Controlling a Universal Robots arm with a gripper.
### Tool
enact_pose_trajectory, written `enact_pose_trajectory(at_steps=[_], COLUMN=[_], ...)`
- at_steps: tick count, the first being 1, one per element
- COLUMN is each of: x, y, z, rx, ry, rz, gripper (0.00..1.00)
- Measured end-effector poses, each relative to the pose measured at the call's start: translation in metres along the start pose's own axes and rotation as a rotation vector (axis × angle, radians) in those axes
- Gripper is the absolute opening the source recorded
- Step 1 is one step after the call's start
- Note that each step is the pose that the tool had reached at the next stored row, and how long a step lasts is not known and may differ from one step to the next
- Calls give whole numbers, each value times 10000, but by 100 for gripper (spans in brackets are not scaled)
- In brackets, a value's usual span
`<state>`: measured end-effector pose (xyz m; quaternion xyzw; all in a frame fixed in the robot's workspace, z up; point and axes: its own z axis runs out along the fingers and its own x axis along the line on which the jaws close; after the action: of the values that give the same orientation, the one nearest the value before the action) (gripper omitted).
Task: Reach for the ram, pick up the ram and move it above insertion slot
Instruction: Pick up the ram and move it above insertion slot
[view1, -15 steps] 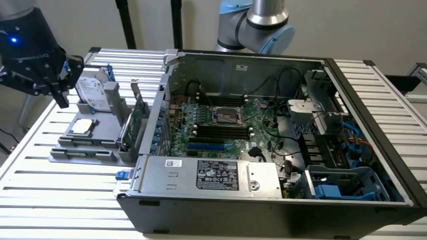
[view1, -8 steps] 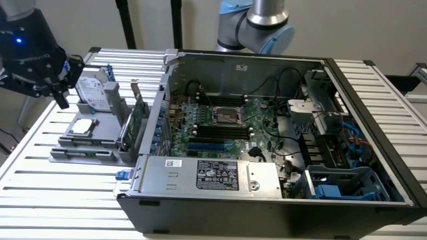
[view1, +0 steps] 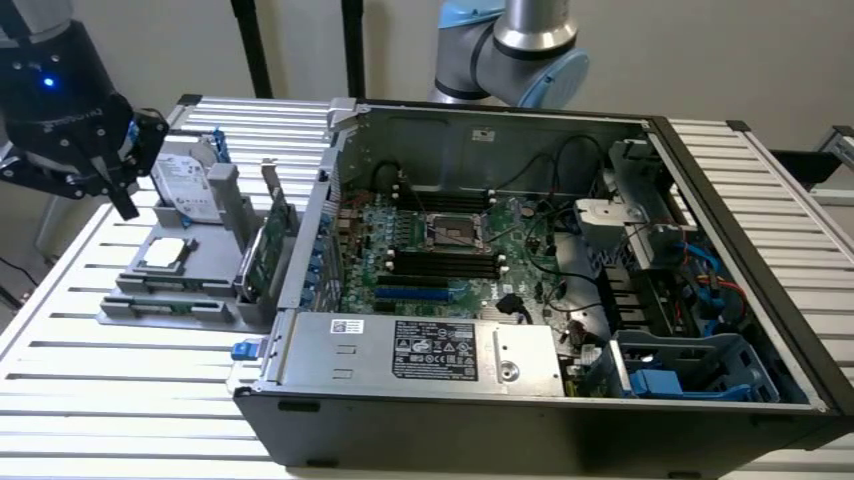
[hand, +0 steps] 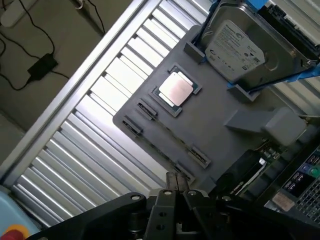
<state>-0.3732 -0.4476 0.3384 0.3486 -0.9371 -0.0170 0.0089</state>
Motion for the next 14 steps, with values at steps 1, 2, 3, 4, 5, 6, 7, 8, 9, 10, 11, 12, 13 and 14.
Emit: enact_pose_trajectory(at_steps=[1, 2, 3, 4, 5, 6, 7, 8, 9, 10, 11, 12, 13, 14], x=[0, 0, 0, 0, 0, 0, 0, 0, 0, 0, 0, 0, 0, 0], y=[0, 0, 0, 0, 0, 0, 0, 0, 0, -1, -1, -1, -1, -1], z=[3, 5, 8, 10, 13, 15, 18, 21, 24, 26, 28, 31, 34, 37], rx=[1, 2, 3, 3, 4, 5, 6, 7, 8, 9, 10, 10, 11, 13], ry=[7, 15, 21, 28, 35, 43, 49, 56, 62, 70, 78, 83, 90, 96], rz=[-179, -374, -544, -733, -915, -1098, -1273, -1452, -1632, -1818, -2008, -2189, -2367, -2547], gripper=[11, 11, 11, 11, 11, 11, 11, 11, 11, 11, 11, 11, 11, 11])
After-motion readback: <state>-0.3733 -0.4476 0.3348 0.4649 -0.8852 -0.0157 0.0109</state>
